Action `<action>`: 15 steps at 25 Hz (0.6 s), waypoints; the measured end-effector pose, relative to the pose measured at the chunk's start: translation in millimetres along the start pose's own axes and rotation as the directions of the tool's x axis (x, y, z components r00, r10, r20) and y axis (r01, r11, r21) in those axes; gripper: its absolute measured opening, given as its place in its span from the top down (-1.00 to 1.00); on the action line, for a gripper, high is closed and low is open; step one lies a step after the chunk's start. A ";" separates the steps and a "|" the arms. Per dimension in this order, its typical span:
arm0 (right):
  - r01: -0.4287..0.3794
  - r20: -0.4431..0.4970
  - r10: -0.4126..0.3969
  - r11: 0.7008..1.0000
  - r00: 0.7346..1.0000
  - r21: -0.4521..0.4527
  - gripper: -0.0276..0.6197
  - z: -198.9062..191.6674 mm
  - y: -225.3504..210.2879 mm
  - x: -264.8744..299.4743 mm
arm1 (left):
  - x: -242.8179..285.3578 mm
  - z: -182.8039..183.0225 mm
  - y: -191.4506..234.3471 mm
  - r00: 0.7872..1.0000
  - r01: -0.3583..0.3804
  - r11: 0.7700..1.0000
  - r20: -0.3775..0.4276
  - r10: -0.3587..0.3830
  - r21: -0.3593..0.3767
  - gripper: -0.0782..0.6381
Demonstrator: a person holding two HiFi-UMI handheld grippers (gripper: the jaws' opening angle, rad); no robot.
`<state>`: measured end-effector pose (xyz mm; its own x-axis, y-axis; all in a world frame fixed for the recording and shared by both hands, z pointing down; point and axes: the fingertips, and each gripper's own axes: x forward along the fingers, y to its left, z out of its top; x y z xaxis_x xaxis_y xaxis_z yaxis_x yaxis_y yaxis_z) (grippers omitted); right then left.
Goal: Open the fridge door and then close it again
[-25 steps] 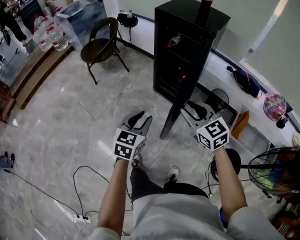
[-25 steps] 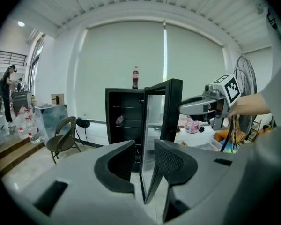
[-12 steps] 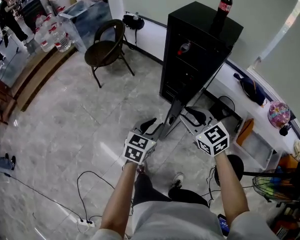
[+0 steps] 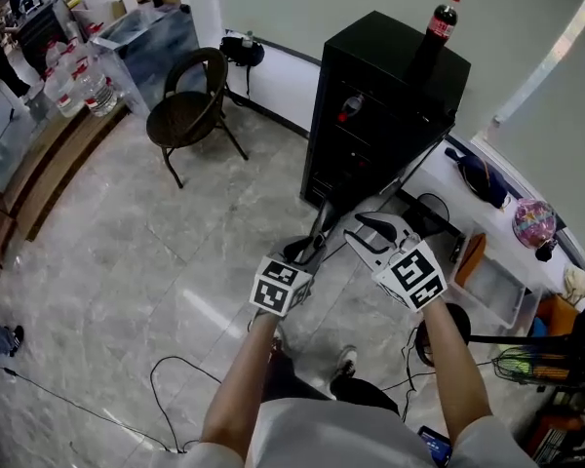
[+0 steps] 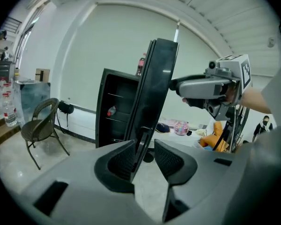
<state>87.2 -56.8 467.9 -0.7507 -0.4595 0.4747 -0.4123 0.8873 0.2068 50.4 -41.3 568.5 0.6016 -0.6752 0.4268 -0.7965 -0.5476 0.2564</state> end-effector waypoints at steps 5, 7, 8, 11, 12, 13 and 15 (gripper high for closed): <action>0.149 -0.044 -0.156 0.981 0.987 -0.126 0.48 12.2 -48.2 -17.8 | 18.4 -10.7 16.1 0.998 0.028 1.000 -0.061 -0.028 -0.005 0.44; 0.208 -0.048 -0.219 0.962 0.975 -0.175 0.40 19.0 -72.2 -25.6 | 25.3 -12.5 23.0 0.996 0.038 0.999 -0.076 -0.039 -0.008 0.44; 0.227 -0.053 -0.241 0.954 0.969 -0.194 0.37 21.9 -83.3 -28.8 | 28.8 -12.5 25.7 0.996 0.045 0.999 -0.083 -0.045 -0.006 0.44; 0.251 -0.090 -0.283 0.931 0.955 -0.263 0.27 27.9 -109.5 -34.4 | 36.9 -12.8 31.9 0.993 0.059 0.998 -0.105 -0.057 0.015 0.48; 0.250 -0.108 -0.293 0.921 0.950 -0.297 0.23 29.4 -115.8 -34.2 | 37.7 -12.3 34.4 0.993 0.061 0.998 -0.107 -0.058 0.020 0.49; 0.245 -0.127 -0.301 0.911 0.945 -0.331 0.21 30.8 -121.1 -32.5 | 38.0 -11.4 37.8 0.992 0.061 0.998 -0.108 -0.059 0.021 0.49; 0.229 -0.162 -0.308 0.896 0.938 -0.380 0.21 32.7 -128.0 -25.5 | 38.5 -9.2 45.6 0.992 0.064 0.998 -0.109 -0.061 0.021 0.52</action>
<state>142.2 -160.0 401.3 -0.4937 -0.6972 0.5198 -0.3451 0.7057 0.6188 36.7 -87.7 604.6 0.6390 -0.5828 0.5021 -0.7551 -0.5996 0.2650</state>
